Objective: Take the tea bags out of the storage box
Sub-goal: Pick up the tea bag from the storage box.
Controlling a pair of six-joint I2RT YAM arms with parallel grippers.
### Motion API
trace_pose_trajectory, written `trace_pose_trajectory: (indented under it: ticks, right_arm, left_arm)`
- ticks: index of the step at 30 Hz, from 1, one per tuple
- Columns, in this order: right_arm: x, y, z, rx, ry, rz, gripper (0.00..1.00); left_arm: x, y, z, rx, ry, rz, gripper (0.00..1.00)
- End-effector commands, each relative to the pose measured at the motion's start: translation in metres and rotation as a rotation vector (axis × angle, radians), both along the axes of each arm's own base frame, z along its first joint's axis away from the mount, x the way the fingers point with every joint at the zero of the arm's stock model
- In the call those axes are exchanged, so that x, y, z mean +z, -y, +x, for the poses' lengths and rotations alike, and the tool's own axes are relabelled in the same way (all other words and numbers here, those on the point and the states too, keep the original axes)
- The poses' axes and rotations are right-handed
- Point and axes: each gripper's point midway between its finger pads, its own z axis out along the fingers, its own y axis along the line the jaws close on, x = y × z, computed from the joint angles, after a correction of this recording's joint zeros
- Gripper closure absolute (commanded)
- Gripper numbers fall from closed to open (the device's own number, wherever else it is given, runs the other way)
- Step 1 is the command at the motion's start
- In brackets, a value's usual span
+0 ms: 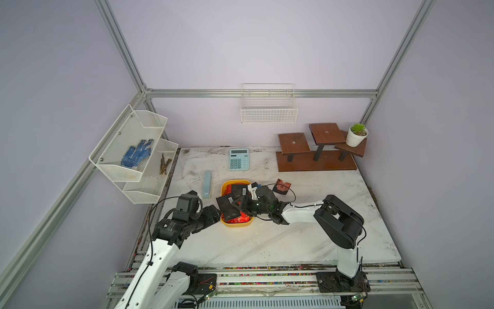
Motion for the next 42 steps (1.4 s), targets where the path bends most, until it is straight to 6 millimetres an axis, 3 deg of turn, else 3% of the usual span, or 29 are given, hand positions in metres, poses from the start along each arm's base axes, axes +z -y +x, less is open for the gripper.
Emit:
trace_pose_trajectory:
  ticks: [1,18,29,35,42]
  right_arm:
    - [-0.001,-0.001,0.01,-0.024,0.001,0.026,0.48]
    - [-0.012,-0.013,0.032,-0.086,-0.054,0.111,0.6]
    - [-0.027,-0.016,0.042,-0.111,-0.084,0.107,0.83]
    - [-0.014,-0.019,0.041,-0.091,-0.067,0.178,1.0]
    - [0.021,-0.015,0.031,-0.054,-0.023,0.26,1.0]
  left_arm:
    - [0.004,0.003,0.005,0.005,0.024,-0.029,0.26]
    - [0.004,0.004,0.003,0.003,0.024,-0.041,0.26]
    - [0.001,0.004,-0.001,0.008,0.02,-0.051,0.26]
    - [0.001,0.004,-0.003,0.009,0.021,-0.055,0.26]
    - [0.006,0.005,-0.002,0.013,0.033,-0.062,0.26]
